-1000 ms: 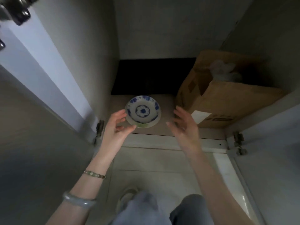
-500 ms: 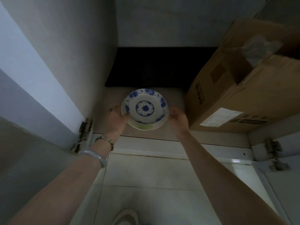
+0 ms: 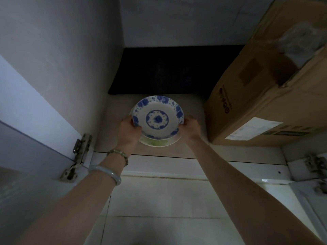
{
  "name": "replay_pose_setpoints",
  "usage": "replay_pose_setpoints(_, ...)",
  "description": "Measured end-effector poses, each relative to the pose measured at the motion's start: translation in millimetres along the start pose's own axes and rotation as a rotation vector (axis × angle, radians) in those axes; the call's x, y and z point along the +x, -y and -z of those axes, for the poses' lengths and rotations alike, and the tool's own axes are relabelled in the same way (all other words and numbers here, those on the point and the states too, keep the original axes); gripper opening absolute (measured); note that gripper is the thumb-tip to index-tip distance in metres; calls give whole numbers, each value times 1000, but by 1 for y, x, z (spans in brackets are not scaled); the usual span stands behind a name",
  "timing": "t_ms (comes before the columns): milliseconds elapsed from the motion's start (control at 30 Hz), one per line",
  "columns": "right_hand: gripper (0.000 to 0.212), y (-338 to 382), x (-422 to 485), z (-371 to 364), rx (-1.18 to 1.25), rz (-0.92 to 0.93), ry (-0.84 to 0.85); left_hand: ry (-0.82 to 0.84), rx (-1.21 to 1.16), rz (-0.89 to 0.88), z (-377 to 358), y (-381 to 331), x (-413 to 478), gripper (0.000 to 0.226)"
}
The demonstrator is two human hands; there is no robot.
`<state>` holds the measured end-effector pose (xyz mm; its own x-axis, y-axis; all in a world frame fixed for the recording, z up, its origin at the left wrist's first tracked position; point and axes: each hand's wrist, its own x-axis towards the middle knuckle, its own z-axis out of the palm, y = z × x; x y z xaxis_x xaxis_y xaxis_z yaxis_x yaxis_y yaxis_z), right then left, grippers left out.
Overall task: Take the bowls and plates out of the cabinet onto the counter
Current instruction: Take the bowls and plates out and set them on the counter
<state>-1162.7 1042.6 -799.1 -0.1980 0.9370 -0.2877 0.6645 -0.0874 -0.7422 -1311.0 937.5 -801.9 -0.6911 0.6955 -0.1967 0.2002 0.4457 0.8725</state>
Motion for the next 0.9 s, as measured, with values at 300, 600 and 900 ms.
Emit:
replay_pose_setpoints(300,26,6,-27,27,134,2,5,-39,-153,2,15,-5,-25,31)
replay_pose_setpoints(600,25,23,-106,82,301,-32,83,11,-406,86,49,-32,-106,32)
replay_pose_setpoints(900,29,55,-186,160,360,-66,22,118,-383,38,88,-119,-160,32)
